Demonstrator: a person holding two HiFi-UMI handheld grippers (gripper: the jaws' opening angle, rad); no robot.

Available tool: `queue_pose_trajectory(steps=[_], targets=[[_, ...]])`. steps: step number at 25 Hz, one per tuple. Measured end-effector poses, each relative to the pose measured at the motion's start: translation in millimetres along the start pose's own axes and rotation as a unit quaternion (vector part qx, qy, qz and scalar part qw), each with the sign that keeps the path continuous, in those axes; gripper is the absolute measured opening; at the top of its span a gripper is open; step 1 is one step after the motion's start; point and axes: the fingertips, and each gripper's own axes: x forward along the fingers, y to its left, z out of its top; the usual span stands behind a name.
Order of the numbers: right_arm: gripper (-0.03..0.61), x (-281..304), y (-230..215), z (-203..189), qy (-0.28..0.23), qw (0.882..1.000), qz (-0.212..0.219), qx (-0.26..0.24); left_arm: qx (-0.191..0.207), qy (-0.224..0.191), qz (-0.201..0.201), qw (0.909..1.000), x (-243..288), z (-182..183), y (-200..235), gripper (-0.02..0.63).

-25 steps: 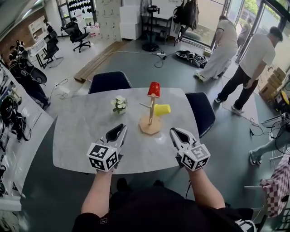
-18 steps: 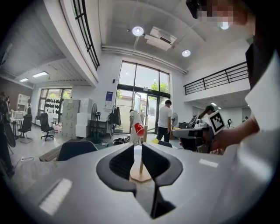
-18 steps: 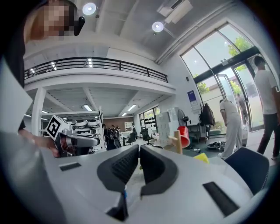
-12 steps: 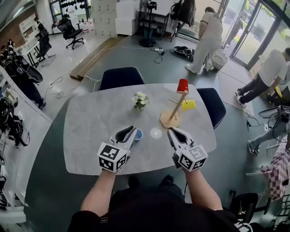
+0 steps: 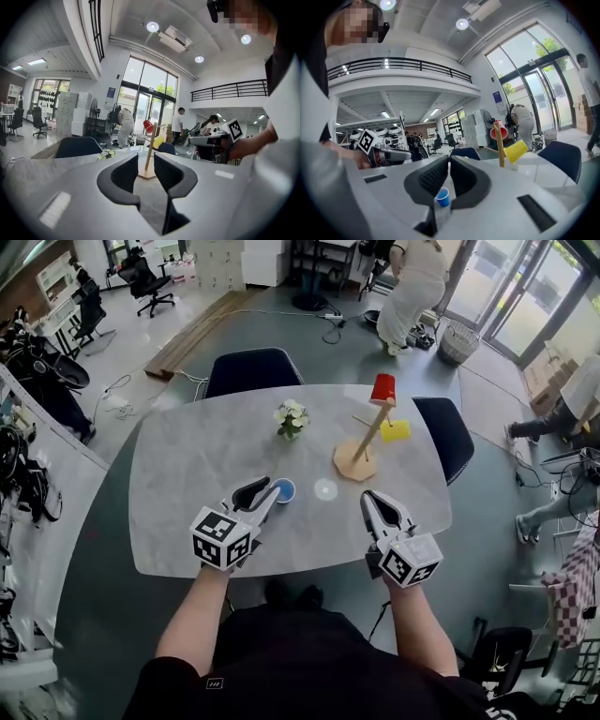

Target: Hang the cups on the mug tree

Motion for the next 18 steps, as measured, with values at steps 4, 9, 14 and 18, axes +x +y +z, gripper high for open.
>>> queue_pose_trajectory(steps=[4,9,14,18], targets=[[0.023,-4.0,-10.9,-17.8,0.009,1.000,-0.007,0.024,0.002,0.034,-0.008,0.9994,13.1,-22.4,-7.4,0.157],[0.023,-7.6,-4.7,-29.7,0.021,0.999,-0.027,0.024,0.042,0.056,-0.038,0.9968,25.2,-55.0,1.7,0.298],[0.023,13.0,-6.0,-39.2,0.011,0.997,-0.056,0.047,0.044,0.074,-0.060,0.9945,44.8,-98.0,43.4,0.353],[0.023,29.9,5.1,-47.8,0.014,0.997,-0.060,0.047,0.031,0.106,-0.074,0.9911,55.0,-140.8,54.7,0.367]])
